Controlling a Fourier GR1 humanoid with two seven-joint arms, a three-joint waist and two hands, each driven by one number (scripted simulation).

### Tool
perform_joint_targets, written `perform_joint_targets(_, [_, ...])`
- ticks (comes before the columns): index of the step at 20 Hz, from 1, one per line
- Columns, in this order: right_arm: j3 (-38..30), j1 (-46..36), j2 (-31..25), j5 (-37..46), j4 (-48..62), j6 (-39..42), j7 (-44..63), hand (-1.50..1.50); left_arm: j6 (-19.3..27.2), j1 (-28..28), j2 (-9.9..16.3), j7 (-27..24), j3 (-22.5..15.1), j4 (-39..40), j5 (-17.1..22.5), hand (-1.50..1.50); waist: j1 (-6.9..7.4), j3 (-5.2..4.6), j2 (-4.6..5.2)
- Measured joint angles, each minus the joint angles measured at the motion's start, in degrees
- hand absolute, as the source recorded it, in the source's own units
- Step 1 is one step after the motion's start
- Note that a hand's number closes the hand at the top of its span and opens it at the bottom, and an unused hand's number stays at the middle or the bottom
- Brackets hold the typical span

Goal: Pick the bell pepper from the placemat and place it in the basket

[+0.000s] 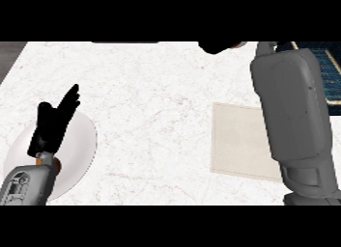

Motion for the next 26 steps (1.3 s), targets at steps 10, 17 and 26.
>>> perform_joint_targets(10, [-6.5, -16.4, -8.3, -3.4, 2.7, 1.2, 9.0, 1.5, 0.1, -0.5, -0.3, 0.2, -0.4, -0.4, -0.7, 0.0, 0.37, -0.03, 0.3])
perform_joint_targets(17, [-8.0, -23.9, -17.6, -2.2, 13.1, 1.3, 8.3, 1.5, -0.1, -0.8, -0.4, 0.7, -0.4, -0.6, -0.6, 0.0, 0.76, -0.06, 0.49])
perform_joint_targets(26, [-0.7, -25.4, -29.3, 7.9, 26.4, 5.9, 4.4, 1.5, 0.1, -0.2, -1.1, 0.6, -1.2, -1.7, -1.0, 0.0, 1.29, -0.06, 0.85])
